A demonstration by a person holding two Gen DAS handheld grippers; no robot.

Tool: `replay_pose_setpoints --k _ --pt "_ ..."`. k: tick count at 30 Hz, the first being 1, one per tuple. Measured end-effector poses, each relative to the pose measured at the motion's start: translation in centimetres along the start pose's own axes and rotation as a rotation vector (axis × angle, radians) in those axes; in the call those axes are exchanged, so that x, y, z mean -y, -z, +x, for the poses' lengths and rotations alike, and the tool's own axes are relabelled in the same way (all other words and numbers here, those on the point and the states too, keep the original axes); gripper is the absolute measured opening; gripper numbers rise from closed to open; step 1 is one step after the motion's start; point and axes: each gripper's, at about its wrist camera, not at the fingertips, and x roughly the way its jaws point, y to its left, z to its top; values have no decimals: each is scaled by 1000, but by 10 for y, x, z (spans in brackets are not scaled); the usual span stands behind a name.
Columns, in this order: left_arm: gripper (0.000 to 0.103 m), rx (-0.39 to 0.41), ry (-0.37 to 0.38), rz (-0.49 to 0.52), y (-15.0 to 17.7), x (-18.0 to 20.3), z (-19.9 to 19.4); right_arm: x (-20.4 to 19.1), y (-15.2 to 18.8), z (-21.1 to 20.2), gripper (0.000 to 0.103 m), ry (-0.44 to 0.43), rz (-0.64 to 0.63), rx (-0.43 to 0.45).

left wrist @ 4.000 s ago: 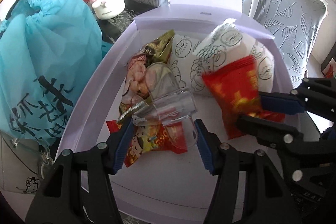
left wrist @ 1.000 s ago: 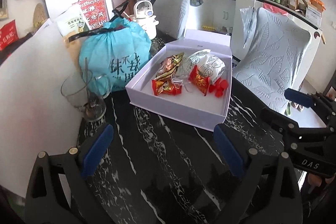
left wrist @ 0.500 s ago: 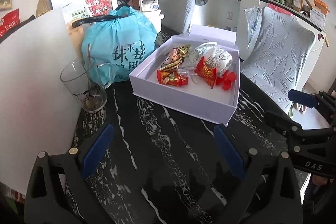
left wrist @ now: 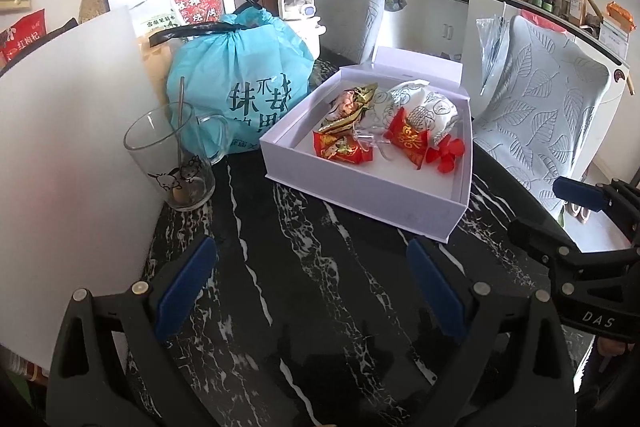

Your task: Organize objects

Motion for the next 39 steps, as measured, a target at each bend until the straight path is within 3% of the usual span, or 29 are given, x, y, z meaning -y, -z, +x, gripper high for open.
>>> replay_pose_setpoints --k 25,39 --pt "96 -5 2 27 4 4 -2 -1 4 8 78 9 2 -29" --pt "96 -50 20 -2 9 1 8 -3 6 11 78 9 -3 -45"
